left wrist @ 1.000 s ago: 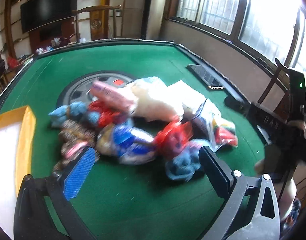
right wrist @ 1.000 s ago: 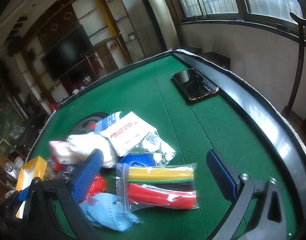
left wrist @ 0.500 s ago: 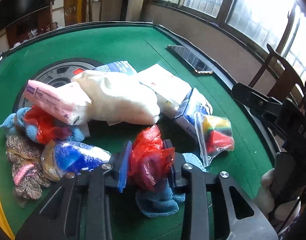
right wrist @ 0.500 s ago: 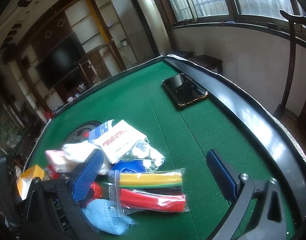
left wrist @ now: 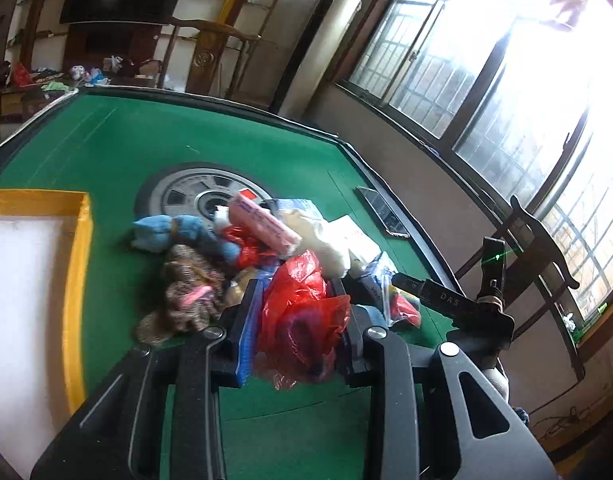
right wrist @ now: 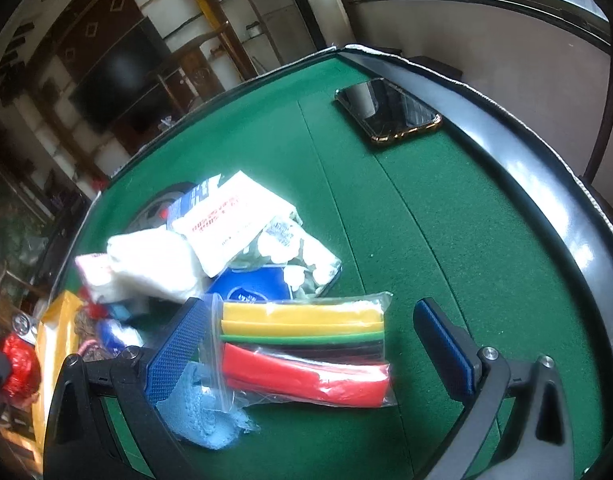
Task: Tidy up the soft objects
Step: 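Grasp the red plastic bag with the left tool while the right tool grasps the clear bag of foam strips, then carry the red bag into the yellow-rimmed box and release while the right tool drops the strip bag there, then reach into the pile and grasp the pink tissue packet with the left tool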
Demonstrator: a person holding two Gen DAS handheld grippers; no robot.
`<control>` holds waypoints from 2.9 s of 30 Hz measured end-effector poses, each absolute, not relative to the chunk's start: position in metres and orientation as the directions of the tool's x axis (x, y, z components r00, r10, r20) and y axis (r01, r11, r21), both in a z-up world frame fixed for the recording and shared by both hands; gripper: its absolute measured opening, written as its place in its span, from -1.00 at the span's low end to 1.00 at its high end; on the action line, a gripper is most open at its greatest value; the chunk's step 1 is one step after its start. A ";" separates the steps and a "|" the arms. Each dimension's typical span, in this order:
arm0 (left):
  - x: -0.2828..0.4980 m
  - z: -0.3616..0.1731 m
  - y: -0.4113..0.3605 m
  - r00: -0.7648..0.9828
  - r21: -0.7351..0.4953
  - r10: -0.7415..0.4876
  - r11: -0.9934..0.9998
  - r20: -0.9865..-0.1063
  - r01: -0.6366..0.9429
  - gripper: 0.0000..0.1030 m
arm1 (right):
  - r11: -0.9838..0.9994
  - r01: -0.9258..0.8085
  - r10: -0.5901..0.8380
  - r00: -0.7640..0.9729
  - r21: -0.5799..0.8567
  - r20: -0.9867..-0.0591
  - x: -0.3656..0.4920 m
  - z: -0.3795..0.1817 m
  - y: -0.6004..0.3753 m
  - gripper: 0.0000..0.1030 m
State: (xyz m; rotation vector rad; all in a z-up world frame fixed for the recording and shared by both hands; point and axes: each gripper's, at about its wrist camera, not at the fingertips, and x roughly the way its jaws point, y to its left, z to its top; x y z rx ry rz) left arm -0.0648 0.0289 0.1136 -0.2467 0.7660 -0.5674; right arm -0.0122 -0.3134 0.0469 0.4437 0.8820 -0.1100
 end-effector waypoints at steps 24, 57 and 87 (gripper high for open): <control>0.005 0.080 0.214 0.621 -0.385 -0.335 0.921 -0.709 0.057 -0.43 | 0.922 -0.341 0.368 0.617 0.185 -0.696 -0.037 0.147 -0.118 0.50; 0.041 0.043 0.278 0.619 -0.590 -0.407 0.799 -0.672 -0.115 0.31 | 0.693 -0.697 0.262 0.480 -0.182 -0.837 0.074 0.071 0.116 0.57; -0.057 0.136 0.118 0.786 -0.386 -0.386 0.900 -0.484 0.204 1.00 | 0.962 0.096 0.074 0.811 0.256 -0.580 -0.010 0.094 -0.263 0.63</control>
